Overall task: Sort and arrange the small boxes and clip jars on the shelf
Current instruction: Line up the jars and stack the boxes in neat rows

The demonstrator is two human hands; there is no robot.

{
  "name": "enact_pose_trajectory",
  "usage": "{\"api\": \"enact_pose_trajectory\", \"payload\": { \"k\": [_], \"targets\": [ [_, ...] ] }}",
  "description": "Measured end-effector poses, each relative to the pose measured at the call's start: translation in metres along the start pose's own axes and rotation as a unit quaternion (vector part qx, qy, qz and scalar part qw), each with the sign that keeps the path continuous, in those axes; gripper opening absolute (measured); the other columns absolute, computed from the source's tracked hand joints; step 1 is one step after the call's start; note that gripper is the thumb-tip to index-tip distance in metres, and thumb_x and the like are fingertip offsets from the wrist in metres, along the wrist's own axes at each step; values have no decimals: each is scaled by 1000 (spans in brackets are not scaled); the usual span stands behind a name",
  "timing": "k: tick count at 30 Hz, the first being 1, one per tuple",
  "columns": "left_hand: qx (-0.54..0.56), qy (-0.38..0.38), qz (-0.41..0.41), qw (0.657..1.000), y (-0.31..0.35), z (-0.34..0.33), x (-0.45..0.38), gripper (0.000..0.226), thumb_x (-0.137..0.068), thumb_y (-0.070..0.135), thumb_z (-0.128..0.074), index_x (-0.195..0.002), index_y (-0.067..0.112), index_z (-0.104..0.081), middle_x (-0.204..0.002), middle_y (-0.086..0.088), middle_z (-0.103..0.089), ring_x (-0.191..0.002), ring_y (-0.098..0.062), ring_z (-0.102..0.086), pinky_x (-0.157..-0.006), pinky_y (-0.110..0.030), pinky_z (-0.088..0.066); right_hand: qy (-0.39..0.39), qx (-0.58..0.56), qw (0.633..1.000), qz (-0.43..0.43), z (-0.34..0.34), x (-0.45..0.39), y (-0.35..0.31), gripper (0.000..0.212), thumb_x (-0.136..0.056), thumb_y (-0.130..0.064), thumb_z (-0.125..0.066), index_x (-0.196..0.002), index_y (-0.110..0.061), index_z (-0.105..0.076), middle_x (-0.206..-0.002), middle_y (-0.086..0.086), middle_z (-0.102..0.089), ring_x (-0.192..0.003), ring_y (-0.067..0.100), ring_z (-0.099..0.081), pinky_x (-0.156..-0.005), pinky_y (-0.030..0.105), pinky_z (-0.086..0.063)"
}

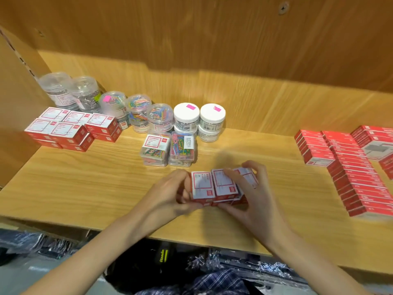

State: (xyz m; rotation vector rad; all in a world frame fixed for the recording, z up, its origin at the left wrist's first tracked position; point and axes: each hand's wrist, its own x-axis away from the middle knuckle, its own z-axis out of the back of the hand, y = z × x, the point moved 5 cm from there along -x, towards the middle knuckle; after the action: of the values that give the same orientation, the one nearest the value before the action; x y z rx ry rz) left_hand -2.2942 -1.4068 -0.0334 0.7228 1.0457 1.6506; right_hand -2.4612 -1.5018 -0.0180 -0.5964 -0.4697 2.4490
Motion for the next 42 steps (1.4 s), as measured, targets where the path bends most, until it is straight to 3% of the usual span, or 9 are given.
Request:
{"api": "enact_pose_trajectory", "payload": {
  "k": [4, 10, 16, 21, 28, 31, 34, 37, 42],
  "targets": [
    [-25, -30, -11, 999, -21, 52, 27, 42, -62, 7, -83, -71, 19, -44, -62, 11, -56, -52, -4, -50, -54, -19, -44, 32, 42, 998, 39, -29, 0, -55, 63, -72, -46, -69, -127, -27, -45, -129, 6, -31, -111, 28, -52, -83, 32, -50],
    [-59, -22, 4, 998, -58, 144, 60, 37, -64, 11, -83, -74, 20, -48, -69, 9, -58, -56, -8, -56, -59, -29, -49, 49, 64, 995, 65, -84, -18, -139, 63, -75, -45, -63, -131, -25, -42, -131, 7, -32, -104, 26, -57, -68, 30, -54],
    [-106, 74, 18, 991, -90, 208, 62, 37, -65, 20, -81, -72, 19, -45, -69, 4, -62, -61, -8, -58, -60, -34, -52, 16, -17, 995, 93, -132, -82, -179, 67, -73, -27, -74, -132, -22, -42, -137, 14, -29, -123, 35, -39, -102, 44, -39],
    [-84, 167, 21, 982, -99, 213, 66, 37, -65, 27, -81, -70, 29, -44, -78, 1, -54, -70, -19, -57, -68, -47, -51, 17, 3, 999, 48, -146, -114, -196, 74, -61, -49, -73, -125, -27, -43, -141, 19, -28, -123, 42, -37, -100, 49, -33],
    [-127, 236, 71, 961, -99, 234, 80, 39, -69, 32, -77, -74, 24, -39, -83, 2, -57, -72, -14, -58, -69, -43, -52, 14, -47, 997, 62, -153, -124, -193, 67, -63, -36, -72, -121, -34, -39, -134, 12, -32, -121, 34, -39, -98, 48, -40],
    [-89, 266, 96, 955, -100, 238, 86, 51, -66, 37, -79, -96, 26, -39, -88, 11, -60, -67, 0, -59, -63, -23, -51, 1, -64, 994, 91, -155, -128, -197, 65, -64, -36, -73, -121, -31, -42, -133, 13, -33, -122, 33, -39, -99, 44, -41],
    [-152, 254, 44, 954, -91, 235, 83, 71, -71, 38, -76, -127, 34, -33, -106, 23, -50, -74, 1, -56, -62, -9, -41, 2, -69, 991, 114, -156, -130, -203, 62, -66, -38, -74, -119, -23, -48, -132, 16, -35, -121, 33, -40, -100, 43, -40],
    [-224, 238, 13, 945, -87, 235, 81, 58, -79, 36, -69, -129, 31, -41, -111, 18, -38, -73, -2, -54, -73, -20, -48, 17, -65, 994, 85, -152, -131, -206, 57, -68, -49, -71, -115, -22, -51, -134, 13, -34, -121, 30, -37, -100, 36, -35],
    [-295, 291, 32, 909, -87, 241, 84, 43, -83, 37, -63, -115, 13, -47, -120, -6, -41, -73, -23, -60, -63, -30, -50, 14, -76, 994, 71, -148, -130, -208, 51, -72, -45, -70, -113, -23, -49, -132, 13, -32, -119, 31, -43, -99, 35, -39]
  ]
}}
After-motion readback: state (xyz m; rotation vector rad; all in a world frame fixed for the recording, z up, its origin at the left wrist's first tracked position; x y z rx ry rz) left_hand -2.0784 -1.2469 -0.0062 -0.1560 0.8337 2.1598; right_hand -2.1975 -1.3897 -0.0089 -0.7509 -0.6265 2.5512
